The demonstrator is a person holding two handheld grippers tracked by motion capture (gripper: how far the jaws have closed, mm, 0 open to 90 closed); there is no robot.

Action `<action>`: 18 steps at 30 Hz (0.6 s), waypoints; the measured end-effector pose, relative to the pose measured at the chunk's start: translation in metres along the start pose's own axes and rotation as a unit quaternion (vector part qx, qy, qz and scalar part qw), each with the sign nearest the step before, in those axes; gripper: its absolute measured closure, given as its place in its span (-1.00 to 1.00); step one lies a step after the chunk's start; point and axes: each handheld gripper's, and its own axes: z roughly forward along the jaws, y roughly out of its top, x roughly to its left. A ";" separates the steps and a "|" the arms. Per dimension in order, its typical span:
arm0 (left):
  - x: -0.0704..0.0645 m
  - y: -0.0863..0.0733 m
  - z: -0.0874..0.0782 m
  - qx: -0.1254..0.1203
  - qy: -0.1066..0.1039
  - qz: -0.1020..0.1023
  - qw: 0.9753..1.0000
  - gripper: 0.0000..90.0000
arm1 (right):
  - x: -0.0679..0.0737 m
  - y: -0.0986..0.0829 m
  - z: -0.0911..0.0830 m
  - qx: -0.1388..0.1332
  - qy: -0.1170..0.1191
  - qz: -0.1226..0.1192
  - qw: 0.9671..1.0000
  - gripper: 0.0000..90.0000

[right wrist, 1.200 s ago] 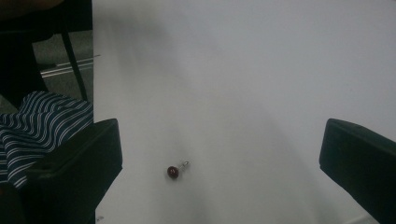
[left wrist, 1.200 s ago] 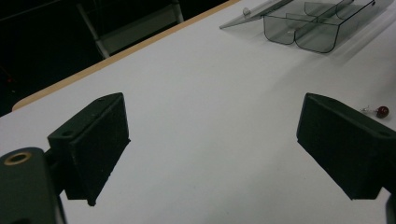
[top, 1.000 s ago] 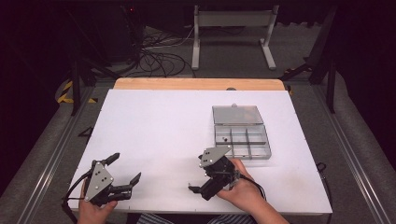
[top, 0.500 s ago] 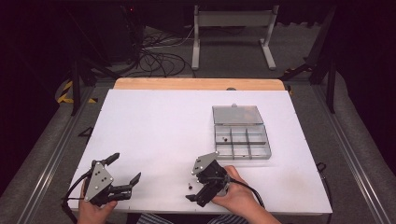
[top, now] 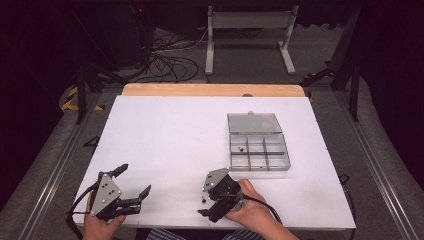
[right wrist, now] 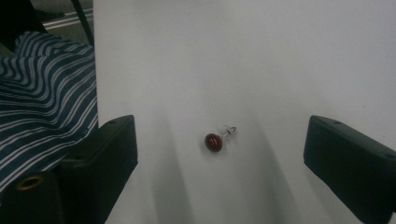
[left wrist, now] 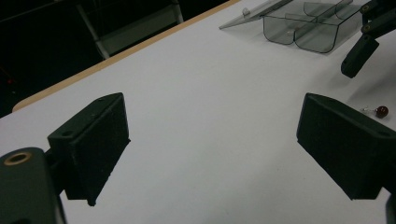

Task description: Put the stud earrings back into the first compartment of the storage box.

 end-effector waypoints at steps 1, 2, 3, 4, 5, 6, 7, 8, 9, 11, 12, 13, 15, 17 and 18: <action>0.000 0.000 0.000 0.000 0.000 0.000 1.000 -0.78 | 0.002 0.000 0.000 0.003 -0.007 -0.005 1.000 -0.67; 0.000 0.000 0.000 0.000 0.001 0.001 1.000 -0.78 | 0.003 0.001 0.001 0.005 -0.013 -0.009 1.000 -0.61; 0.000 0.000 0.000 0.000 0.001 0.001 1.000 -0.78 | 0.004 0.002 0.001 0.009 -0.015 -0.013 1.000 -0.54; 0.000 0.000 0.000 0.000 0.000 0.000 1.000 -0.78 | 0.005 0.002 0.002 0.007 -0.018 -0.014 1.000 -0.47; 0.000 0.000 0.000 0.000 0.000 0.000 1.000 -0.78 | 0.005 0.003 0.002 0.005 -0.018 -0.014 1.000 -0.40; 0.000 0.000 0.000 0.000 0.000 0.000 1.000 -0.78 | 0.005 0.003 0.003 0.006 -0.017 -0.014 1.000 -0.35; 0.000 0.000 0.000 0.000 0.000 0.001 1.000 -0.78 | 0.005 0.004 0.003 0.009 -0.014 -0.019 1.000 -0.28; 0.000 0.000 0.000 0.000 0.000 0.001 1.000 -0.78 | 0.005 0.004 0.004 0.010 -0.013 -0.015 1.000 -0.21; 0.000 0.000 0.000 0.000 0.000 0.001 1.000 -0.78 | 0.005 0.004 0.005 0.016 -0.013 -0.020 1.000 -0.13; 0.000 0.000 0.000 0.000 0.000 0.001 1.000 -0.78 | 0.005 0.004 0.007 0.018 -0.013 -0.017 1.000 -0.01; 0.000 0.000 0.000 0.000 0.000 0.001 1.000 -0.78 | 0.004 0.004 0.007 0.022 -0.010 -0.019 1.000 0.05; 0.000 0.000 0.000 0.000 0.000 0.000 1.000 -0.78 | 0.004 0.004 0.008 0.024 -0.007 -0.017 1.000 0.11; 0.000 0.000 0.000 0.000 -0.001 0.001 1.000 -0.78 | 0.004 0.004 0.009 0.025 -0.006 -0.015 1.000 0.19; 0.000 0.000 0.000 0.000 0.000 0.002 1.000 -0.78 | 0.003 0.004 0.009 0.025 -0.002 -0.013 1.000 0.29; 0.000 0.000 0.000 0.000 0.000 0.003 1.000 -0.78 | 0.003 0.004 0.009 0.025 -0.002 -0.013 1.000 0.34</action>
